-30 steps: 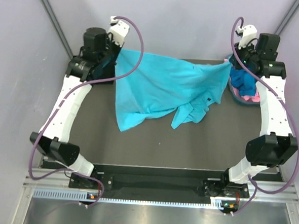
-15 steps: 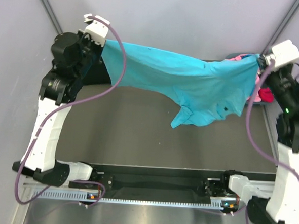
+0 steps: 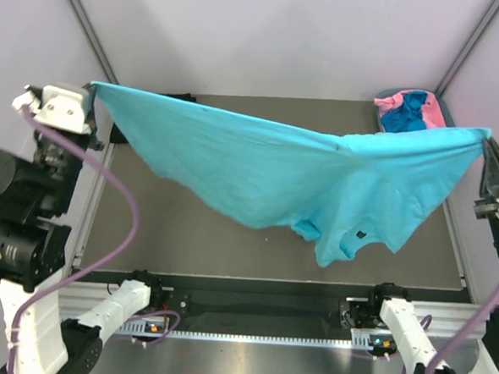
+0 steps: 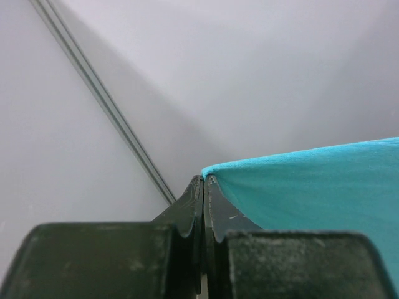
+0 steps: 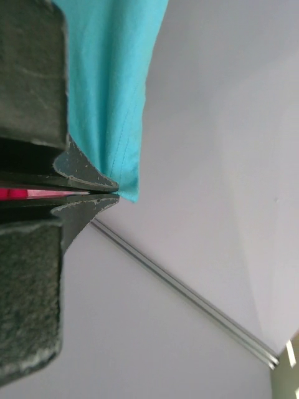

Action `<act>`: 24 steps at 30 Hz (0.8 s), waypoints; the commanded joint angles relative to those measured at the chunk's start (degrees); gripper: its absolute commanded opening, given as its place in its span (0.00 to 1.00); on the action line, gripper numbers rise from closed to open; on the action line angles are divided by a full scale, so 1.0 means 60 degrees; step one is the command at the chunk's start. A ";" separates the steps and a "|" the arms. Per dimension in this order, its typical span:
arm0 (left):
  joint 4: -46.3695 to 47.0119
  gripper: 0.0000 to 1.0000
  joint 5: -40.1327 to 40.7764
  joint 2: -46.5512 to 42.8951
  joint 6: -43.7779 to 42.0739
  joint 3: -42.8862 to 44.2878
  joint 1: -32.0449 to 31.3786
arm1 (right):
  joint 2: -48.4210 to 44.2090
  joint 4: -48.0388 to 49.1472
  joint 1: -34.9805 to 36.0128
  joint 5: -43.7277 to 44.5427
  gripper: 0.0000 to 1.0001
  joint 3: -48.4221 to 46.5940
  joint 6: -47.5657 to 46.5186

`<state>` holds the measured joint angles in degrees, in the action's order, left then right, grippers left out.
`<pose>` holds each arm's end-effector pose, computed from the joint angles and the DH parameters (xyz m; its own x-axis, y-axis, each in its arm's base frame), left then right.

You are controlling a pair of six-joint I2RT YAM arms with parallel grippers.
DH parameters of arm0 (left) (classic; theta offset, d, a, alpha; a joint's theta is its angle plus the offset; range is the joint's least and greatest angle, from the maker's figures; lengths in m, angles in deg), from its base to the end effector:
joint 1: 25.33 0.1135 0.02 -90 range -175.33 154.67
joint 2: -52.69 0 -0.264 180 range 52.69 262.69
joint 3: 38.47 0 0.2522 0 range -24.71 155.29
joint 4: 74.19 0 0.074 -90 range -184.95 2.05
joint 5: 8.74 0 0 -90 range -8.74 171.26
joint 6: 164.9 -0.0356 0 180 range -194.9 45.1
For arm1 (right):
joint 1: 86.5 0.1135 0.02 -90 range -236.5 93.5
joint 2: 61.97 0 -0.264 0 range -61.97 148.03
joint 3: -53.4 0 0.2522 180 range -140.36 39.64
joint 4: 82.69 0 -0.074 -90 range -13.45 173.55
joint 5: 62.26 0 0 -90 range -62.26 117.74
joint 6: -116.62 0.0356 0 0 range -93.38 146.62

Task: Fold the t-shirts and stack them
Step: Flatten the tshirt out

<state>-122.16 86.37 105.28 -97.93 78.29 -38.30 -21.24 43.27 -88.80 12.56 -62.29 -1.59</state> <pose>0.0734 -0.0137 0.5807 0.3051 0.3296 -0.8935 0.0227 0.9354 0.3528 -0.0130 0.0099 0.5680 0.4116 -0.4731 -0.7789 -0.0126 0.8517 -0.5239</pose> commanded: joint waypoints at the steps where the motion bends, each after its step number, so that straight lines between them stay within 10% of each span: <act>1: 0.0969 0.00 0.0028 -0.0168 -0.0482 -0.0102 0.0126 | 0.0065 0.0749 -0.0040 0.0889 0.00 -0.0662 0.0364; 8: 0.1792 0.00 0.0585 0.0826 -0.1419 0.0016 0.0126 | 0.1077 0.1554 -0.0040 0.1094 0.00 -0.1075 -0.0219; 24: 0.3270 0.00 -0.0806 0.5862 -0.1289 -0.3737 0.0126 | 0.4106 0.5184 -0.0026 -0.0092 0.00 0.4976 -0.1656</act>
<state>-111.11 83.41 134.51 -105.30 55.15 -37.95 -0.85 63.21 -88.80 13.43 -32.93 -9.83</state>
